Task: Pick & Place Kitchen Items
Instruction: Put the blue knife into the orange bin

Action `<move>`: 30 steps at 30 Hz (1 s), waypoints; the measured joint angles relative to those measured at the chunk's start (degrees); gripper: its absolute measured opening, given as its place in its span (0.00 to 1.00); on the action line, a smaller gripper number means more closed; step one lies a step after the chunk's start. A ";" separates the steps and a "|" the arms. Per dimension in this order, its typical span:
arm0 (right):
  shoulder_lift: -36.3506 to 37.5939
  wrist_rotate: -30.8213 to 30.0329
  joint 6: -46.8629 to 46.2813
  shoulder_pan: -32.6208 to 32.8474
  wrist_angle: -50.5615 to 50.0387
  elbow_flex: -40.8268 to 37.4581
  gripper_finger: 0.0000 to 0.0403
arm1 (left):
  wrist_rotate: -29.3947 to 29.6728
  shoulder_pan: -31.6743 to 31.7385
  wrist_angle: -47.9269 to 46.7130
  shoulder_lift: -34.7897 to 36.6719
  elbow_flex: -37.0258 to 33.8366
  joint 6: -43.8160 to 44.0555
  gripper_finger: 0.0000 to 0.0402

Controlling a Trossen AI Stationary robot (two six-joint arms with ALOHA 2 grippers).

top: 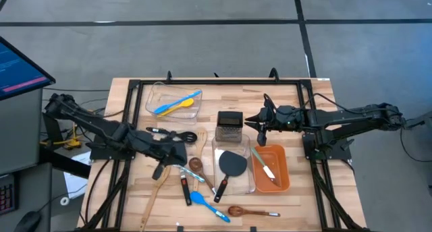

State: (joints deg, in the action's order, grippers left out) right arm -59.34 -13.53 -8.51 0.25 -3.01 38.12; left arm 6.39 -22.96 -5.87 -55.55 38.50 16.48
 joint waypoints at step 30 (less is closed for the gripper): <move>0.01 0.00 -0.15 0.00 -3.70 0.01 0.16 | 8.81 0.37 -22.04 -28.36 25.11 -20.81 0.01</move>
State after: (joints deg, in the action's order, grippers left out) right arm -59.33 -13.53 -8.66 0.25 -6.70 38.13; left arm 15.20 -22.59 -27.91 -83.91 63.61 -4.32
